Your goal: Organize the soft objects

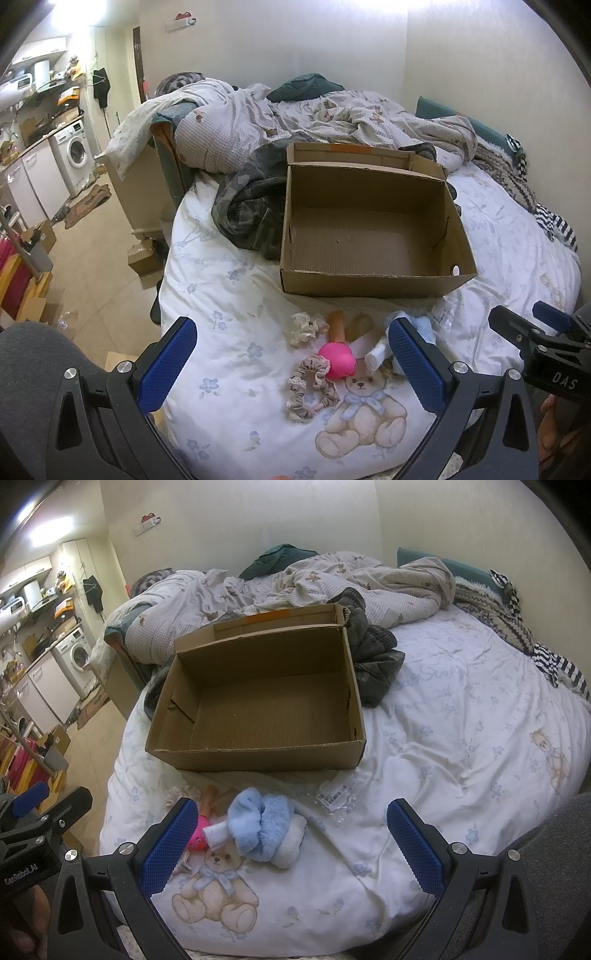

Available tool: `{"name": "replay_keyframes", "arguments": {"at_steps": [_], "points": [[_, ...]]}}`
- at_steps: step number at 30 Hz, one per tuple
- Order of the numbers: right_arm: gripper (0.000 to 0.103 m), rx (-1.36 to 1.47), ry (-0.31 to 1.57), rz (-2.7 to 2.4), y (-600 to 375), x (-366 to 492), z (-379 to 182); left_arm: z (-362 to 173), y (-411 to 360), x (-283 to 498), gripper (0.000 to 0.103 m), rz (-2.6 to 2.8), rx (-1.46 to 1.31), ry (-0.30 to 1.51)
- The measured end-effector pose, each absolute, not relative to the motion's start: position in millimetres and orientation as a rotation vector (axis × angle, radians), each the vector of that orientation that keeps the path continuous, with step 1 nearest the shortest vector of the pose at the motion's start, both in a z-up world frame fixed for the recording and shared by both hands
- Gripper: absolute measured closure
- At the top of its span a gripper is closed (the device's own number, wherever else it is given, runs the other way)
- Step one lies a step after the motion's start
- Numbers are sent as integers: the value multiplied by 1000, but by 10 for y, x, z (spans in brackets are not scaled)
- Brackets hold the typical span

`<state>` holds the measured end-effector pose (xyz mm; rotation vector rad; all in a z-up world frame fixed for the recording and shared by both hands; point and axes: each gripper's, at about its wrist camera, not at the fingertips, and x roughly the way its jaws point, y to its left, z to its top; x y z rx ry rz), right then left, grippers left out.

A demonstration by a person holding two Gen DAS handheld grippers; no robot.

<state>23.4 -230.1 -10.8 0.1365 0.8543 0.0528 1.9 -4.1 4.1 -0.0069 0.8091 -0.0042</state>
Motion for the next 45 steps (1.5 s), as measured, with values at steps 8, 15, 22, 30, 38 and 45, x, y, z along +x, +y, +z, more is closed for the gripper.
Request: {"name": "replay_keyframes", "arguments": {"at_steps": [8, 15, 22, 30, 38, 45], "points": [[0, 133, 854, 50, -2297, 234, -116, 41, -53, 10, 0, -9, 7, 806], [0, 133, 855, 49, -2316, 235, -112, 39, -57, 12, 0, -9, 7, 806], [0, 130, 857, 51, -2265, 240, -121, 39, -56, 9, 0, -9, 6, 805], [0, 128, 859, 51, -2265, 238, -122, 39, -60, 12, 0, -9, 6, 805], [0, 125, 861, 52, -2245, 246, -118, 39, -58, 10, 0, -7, 6, 805], [0, 200, 919, 126, -2311, 439, -11, -44, 30, 177, 0, 2, -60, 898]]}}
